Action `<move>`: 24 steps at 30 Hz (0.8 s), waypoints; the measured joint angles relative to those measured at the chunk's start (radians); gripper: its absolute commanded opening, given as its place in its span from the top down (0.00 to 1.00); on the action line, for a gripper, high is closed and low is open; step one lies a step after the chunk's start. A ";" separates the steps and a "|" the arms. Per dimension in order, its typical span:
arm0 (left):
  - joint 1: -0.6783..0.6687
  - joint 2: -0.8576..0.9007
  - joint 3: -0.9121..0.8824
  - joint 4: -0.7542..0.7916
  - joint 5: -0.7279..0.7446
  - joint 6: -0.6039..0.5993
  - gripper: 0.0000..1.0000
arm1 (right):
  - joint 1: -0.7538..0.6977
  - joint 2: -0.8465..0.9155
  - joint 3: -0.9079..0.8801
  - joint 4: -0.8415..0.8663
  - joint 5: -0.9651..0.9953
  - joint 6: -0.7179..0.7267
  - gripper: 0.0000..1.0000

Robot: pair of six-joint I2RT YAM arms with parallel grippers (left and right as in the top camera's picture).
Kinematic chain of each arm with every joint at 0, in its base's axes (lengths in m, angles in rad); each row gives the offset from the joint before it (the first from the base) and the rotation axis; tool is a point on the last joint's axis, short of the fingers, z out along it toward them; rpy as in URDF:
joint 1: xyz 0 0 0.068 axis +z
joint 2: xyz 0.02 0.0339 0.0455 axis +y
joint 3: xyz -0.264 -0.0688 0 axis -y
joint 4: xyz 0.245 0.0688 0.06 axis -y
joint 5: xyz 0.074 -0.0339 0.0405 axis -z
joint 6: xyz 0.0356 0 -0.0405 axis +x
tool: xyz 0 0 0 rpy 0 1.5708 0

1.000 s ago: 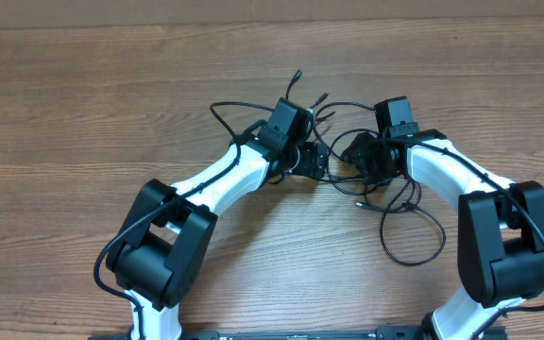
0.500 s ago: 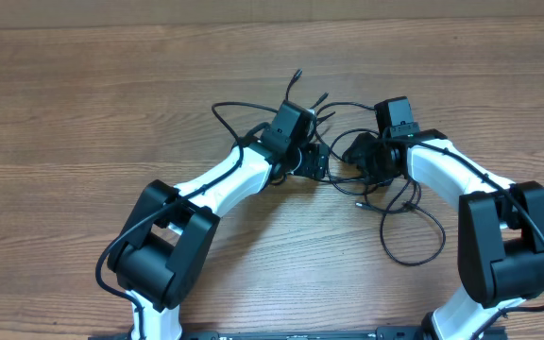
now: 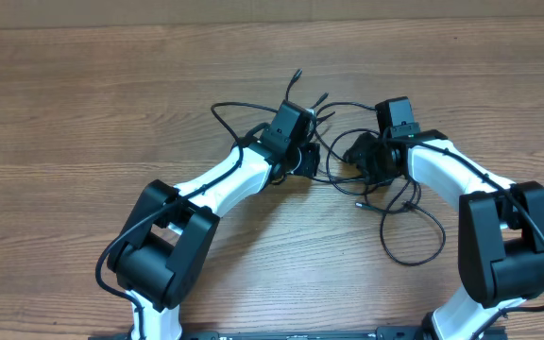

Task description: Untangle cables

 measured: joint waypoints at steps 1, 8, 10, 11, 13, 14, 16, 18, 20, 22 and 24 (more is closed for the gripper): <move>0.000 0.000 0.000 0.001 -0.001 -0.002 0.77 | 0.000 0.000 0.000 -0.001 -0.001 0.000 0.62; 0.000 0.000 -0.007 0.000 -0.009 0.002 0.96 | 0.002 0.001 -0.011 -0.003 -0.011 -0.005 0.89; 0.000 0.000 -0.011 -0.002 -0.011 0.002 0.96 | 0.007 0.001 -0.013 -0.004 -0.019 -0.005 0.96; 0.000 0.000 -0.013 -0.005 -0.011 0.002 0.96 | 0.011 0.001 -0.013 -0.003 -0.023 -0.003 0.96; 0.000 0.000 -0.014 -0.009 -0.003 0.002 0.96 | 0.018 0.001 -0.013 -0.005 -0.027 0.000 0.96; 0.000 0.000 -0.014 -0.010 0.003 0.002 0.96 | 0.021 0.001 -0.013 -0.005 -0.028 -0.001 0.96; 0.001 0.000 -0.013 -0.021 0.034 0.009 0.96 | 0.026 0.001 -0.013 -0.006 -0.031 -0.001 0.96; 0.004 0.000 -0.010 -0.055 0.069 0.014 0.96 | 0.026 0.001 -0.013 -0.008 -0.031 -0.001 0.96; 0.013 -0.001 0.005 -0.100 0.096 0.016 0.96 | 0.026 0.001 -0.013 -0.010 -0.030 0.000 0.96; 0.024 -0.011 0.031 -0.147 0.118 0.016 0.96 | 0.026 0.001 -0.013 -0.011 -0.027 -0.001 0.96; 0.038 -0.031 0.064 -0.201 0.130 0.020 0.96 | 0.026 0.001 -0.013 -0.012 -0.039 -0.002 0.96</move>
